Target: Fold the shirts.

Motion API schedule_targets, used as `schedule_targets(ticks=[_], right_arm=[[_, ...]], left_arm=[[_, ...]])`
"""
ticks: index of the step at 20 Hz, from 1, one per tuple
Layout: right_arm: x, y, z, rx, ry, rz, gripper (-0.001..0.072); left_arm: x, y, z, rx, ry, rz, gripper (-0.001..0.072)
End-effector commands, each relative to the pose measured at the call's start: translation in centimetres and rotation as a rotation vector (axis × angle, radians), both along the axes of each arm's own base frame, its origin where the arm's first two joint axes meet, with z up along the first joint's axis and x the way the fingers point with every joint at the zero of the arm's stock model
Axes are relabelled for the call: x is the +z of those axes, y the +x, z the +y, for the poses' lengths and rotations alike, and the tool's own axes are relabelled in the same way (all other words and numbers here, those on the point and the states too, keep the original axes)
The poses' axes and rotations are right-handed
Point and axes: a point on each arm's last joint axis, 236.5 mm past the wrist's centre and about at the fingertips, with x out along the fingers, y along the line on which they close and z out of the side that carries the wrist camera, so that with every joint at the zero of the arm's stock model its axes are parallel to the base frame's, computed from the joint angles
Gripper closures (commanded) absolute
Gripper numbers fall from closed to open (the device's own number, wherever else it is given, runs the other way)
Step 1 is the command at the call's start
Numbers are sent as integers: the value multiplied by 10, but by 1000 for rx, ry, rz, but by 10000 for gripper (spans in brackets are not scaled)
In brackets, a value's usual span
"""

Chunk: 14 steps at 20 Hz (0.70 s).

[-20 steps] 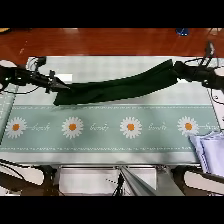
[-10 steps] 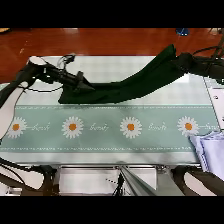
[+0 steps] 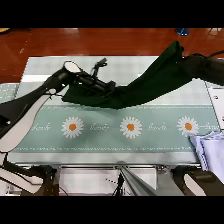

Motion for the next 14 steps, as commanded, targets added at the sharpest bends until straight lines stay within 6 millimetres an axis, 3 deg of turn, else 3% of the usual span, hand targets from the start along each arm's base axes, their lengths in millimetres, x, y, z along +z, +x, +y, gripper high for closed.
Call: schedule_targets(ticks=[1, 6, 8, 10, 11, 14], right_arm=[[16, -32, 4, 2, 33, 11, 694], [22, -55, 1, -5, 24, 21, 693], [17, -54, -3, -13, 0, 31, 693], [15, -53, -9, -28, -26, 28, 693], [14, -52, -11, -34, -38, 25, 693], [17, -45, -11, -33, -43, 0, 694]], left_arm=[[-8, -11, -36, 17, 15, -18, 684], [-26, -48, -96, 13, 39, -34, 684], [-27, -58, -107, 2, 38, -49, 684], [-22, -45, -97, 23, 40, -71, 685], [-16, -29, -83, 44, 51, -103, 686], [16, 29, -12, 133, 111, -231, 686]])
